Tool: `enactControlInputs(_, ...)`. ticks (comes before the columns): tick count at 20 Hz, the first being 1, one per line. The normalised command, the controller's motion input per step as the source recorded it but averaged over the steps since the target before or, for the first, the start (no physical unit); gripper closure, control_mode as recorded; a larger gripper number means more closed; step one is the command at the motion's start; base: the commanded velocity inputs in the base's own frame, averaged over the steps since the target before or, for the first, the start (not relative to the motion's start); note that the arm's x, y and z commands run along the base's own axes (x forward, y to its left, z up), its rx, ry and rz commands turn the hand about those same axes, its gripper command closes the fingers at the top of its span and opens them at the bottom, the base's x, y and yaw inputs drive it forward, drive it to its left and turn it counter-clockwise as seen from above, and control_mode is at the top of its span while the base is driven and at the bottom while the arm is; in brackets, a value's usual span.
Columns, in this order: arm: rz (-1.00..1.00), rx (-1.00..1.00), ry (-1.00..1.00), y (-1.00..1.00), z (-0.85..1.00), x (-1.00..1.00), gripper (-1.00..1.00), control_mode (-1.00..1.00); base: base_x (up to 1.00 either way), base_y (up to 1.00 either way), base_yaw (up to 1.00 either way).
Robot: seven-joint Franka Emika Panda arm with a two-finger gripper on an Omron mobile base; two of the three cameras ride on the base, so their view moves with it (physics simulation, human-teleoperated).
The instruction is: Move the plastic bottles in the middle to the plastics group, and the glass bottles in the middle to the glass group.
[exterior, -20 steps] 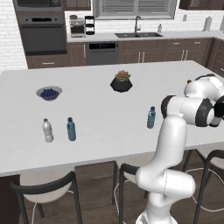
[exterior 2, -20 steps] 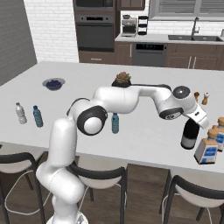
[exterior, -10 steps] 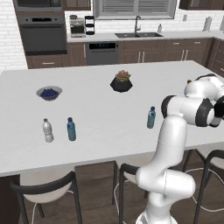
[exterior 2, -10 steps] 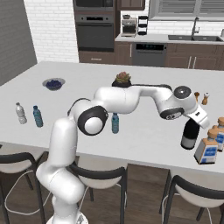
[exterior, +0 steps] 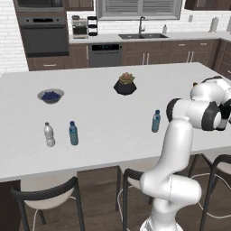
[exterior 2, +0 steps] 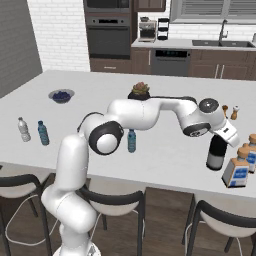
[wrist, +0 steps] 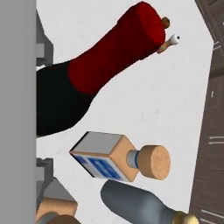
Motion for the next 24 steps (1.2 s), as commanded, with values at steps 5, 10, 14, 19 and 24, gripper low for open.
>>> enactControlInputs(5, 0.00, 0.00, 0.00, 0.00, 0.00, 0.00, -1.00, -1.00, 0.00, 0.00, 0.00)
enactControlInputs(10, 0.00, 0.00, 0.00, 0.00, 0.00, 0.00, -1.00, -1.00, 0.00, 0.00, 0.00)
enactControlInputs(14, 0.00, 0.00, 0.00, 0.03, 0.01, -0.07, -1.00, -1.00, 0.00, 0.00, 0.00)
enactControlInputs(19, 0.00, 0.00, -0.01, 0.26, 0.14, -0.34, -1.00, -1.00, 0.00, 0.00, 0.00)
enactControlInputs(24, 0.00, 0.00, -0.01, 0.51, 0.19, -0.31, -1.00, -1.00, 0.00, 0.00, 0.00)
